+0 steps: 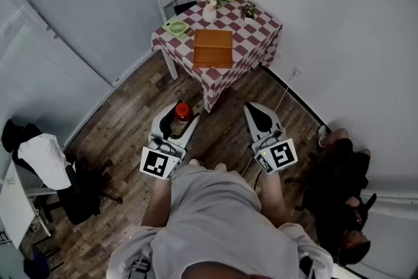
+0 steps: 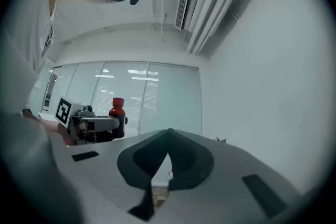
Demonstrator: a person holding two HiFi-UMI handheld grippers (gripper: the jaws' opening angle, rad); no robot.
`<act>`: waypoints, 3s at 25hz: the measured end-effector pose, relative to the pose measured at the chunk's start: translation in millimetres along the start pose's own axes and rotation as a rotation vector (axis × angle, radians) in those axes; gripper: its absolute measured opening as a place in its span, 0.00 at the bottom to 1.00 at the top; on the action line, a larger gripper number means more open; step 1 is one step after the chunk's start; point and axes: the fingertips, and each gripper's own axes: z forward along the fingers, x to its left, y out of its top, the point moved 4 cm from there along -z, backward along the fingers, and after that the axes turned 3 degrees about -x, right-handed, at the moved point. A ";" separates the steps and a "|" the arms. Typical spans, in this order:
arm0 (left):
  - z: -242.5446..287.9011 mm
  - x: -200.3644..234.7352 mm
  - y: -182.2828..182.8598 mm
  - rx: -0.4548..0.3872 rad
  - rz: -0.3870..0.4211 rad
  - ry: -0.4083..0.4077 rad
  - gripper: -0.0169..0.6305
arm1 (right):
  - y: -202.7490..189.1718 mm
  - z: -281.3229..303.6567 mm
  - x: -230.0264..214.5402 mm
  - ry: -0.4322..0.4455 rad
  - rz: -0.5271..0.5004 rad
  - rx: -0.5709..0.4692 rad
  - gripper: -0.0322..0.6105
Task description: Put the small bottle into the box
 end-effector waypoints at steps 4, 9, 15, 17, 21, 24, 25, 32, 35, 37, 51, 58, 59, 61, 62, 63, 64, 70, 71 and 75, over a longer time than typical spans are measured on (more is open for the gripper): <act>6.8 3.9 -0.8 -0.002 0.001 -0.011 0.37 | -0.2 4.1 -4.2 -0.001 0.024 -0.019 0.05; 9.4 1.4 -11.5 0.033 -0.019 0.000 0.36 | -14.4 1.5 -10.5 0.002 0.056 -0.010 0.05; 9.6 -11.1 -23.7 0.059 -0.026 0.004 0.37 | -27.4 -3.6 -18.1 0.033 0.118 -0.013 0.05; 12.7 -18.5 -24.3 0.055 -0.032 0.002 0.37 | -29.9 -9.4 -21.9 0.033 0.132 -0.010 0.05; 13.6 -24.2 -31.4 0.077 -0.033 0.018 0.37 | -31.7 -14.3 -26.5 0.058 0.155 -0.017 0.05; 20.2 -30.8 -33.7 0.098 -0.042 0.036 0.37 | -33.5 -19.3 -37.5 0.066 0.176 -0.027 0.05; 22.1 -32.8 -33.9 0.102 -0.042 0.036 0.37 | -35.1 -20.0 -41.1 0.062 0.187 -0.030 0.05; 4.4 -44.7 -25.5 0.118 0.001 0.060 0.37 | -50.0 -21.1 -32.5 0.107 0.271 -0.039 0.05; 8.2 -42.8 -29.7 0.115 -0.006 0.070 0.37 | -53.1 -20.3 -37.8 0.110 0.279 -0.031 0.05; 14.5 -39.7 -38.3 0.119 -0.024 0.072 0.37 | -56.7 -17.5 -45.8 0.105 0.280 -0.025 0.05; 120.4 82.2 -85.4 0.047 -0.125 0.066 0.37 | -77.4 111.0 -132.9 0.071 0.218 0.058 0.05; 190.9 164.9 -118.9 0.029 -0.155 -0.001 0.37 | -106.0 179.6 -177.1 0.011 0.252 0.142 0.05; 197.5 175.9 -121.0 0.026 -0.154 -0.008 0.37 | -111.8 188.6 -178.1 0.012 0.254 0.162 0.05; 207.9 199.2 -122.7 0.017 -0.155 -0.012 0.37 | -123.9 207.8 -181.3 0.010 0.266 0.196 0.05; 211.5 211.2 -124.4 0.017 -0.156 -0.010 0.37 | -129.0 217.2 -184.9 0.003 0.285 0.201 0.05; 213.9 222.5 -127.3 0.021 -0.155 -0.006 0.37 | -133.0 225.7 -189.4 -0.008 0.310 0.197 0.05; 215.8 233.3 -129.7 0.021 -0.155 0.000 0.37 | -135.7 233.4 -194.4 -0.020 0.335 0.188 0.05; 234.7 286.4 -139.6 0.033 -0.149 0.080 0.37 | -138.0 265.8 -231.7 -0.059 0.396 0.159 0.05; 235.4 292.6 -137.7 0.026 -0.151 0.102 0.37 | -139.4 267.6 -236.8 -0.058 0.399 0.158 0.05; 241.8 315.9 -139.8 0.050 -0.105 0.164 0.37 | -147.0 284.5 -262.7 -0.036 0.421 0.143 0.05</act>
